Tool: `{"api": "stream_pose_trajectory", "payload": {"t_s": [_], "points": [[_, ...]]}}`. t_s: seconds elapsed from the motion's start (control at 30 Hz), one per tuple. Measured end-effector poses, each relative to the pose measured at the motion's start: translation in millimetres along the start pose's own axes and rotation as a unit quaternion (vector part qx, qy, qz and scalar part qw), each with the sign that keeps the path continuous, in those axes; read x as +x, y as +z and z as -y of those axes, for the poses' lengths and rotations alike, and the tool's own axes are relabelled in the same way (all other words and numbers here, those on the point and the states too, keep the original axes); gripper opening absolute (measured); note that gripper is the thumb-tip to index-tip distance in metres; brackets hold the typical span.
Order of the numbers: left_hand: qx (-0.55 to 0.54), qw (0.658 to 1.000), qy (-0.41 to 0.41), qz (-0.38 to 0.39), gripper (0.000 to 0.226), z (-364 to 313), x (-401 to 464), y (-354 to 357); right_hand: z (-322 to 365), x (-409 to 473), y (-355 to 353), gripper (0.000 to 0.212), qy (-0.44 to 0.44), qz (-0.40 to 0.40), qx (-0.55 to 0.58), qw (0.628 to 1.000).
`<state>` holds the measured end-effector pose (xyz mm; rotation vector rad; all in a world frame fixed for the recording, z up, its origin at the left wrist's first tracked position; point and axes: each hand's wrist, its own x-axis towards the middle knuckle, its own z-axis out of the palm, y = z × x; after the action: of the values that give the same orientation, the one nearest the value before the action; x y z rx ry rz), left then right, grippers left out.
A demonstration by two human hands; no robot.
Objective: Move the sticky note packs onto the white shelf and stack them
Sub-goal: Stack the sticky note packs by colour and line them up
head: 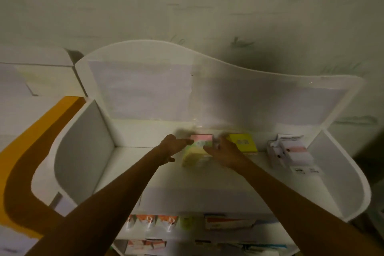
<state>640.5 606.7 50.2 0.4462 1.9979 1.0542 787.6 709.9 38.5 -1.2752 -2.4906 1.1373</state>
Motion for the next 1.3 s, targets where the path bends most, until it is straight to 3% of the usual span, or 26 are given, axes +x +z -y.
{"api": "stream_pose_trajectory", "payload": {"t_s": [0.13, 0.33, 0.5, 0.53, 0.6, 0.63, 0.7, 0.8, 1.0, 1.17, 1.3], "points": [[-0.029, 0.998, -0.037, 0.029, 0.076, 10.6, 24.5, 6.5, -4.9, 18.7, 22.7, 0.067, 0.043, -0.001, 0.056, 0.997], [-0.064, 0.994, -0.056, 0.068, 0.056, 18.2, 51.5, 11.7, -8.7, 45.5, 46.0, 0.047, 0.149, 0.017, 0.254, 0.956], [-0.088, 0.987, -0.098, 0.086, 0.072, 14.5, 64.7, 12.0, -11.4, 61.5, 60.0, 0.081, 0.202, 0.014, 0.291, 0.935], [-0.085, 0.987, -0.099, 0.095, 0.072, 13.8, 66.9, 11.5, -8.5, 60.7, 58.1, 0.073, 0.213, 0.02, 0.312, 0.926], [-0.086, 0.985, -0.101, 0.107, 0.065, 13.8, 71.1, 10.2, -7.3, 61.1, 56.9, 0.033, 0.215, 0.047, 0.366, 0.904], [-0.091, 0.984, -0.102, 0.111, 0.057, 14.8, 72.7, 8.6, -9.3, 62.8, 58.0, 0.023, 0.215, 0.061, 0.389, 0.894], [-0.1, 0.983, -0.105, 0.116, 0.047, 18.9, 76.6, 5.7, -10.4, 62.6, 61.7, 0.023, 0.219, 0.076, 0.413, 0.88], [-0.107, 0.981, -0.107, 0.118, 0.05, 25.0, 79.5, 3.2, -8.9, 61.2, 65.9, 0.021, 0.225, 0.082, 0.419, 0.876], [-0.137, 0.981, -0.066, 0.117, 0.039, 44.5, 78.8, 5.8, -14.7, 59.4, 72.3, 0.017, 0.18, 0.087, 0.416, 0.887], [-0.137, 0.981, 0.025, 0.136, 0.046, 64.7, 74.4, 1.1, -18.7, 54.4, 77.1, 0.017, 0.107, 0.069, 0.398, 0.909], [-0.126, 0.975, 0.133, 0.129, 0.065, 80.2, 64.4, -7.9, -26.5, 49.7, 87.2, 0.043, 0.012, 0.044, 0.344, 0.938]]}}
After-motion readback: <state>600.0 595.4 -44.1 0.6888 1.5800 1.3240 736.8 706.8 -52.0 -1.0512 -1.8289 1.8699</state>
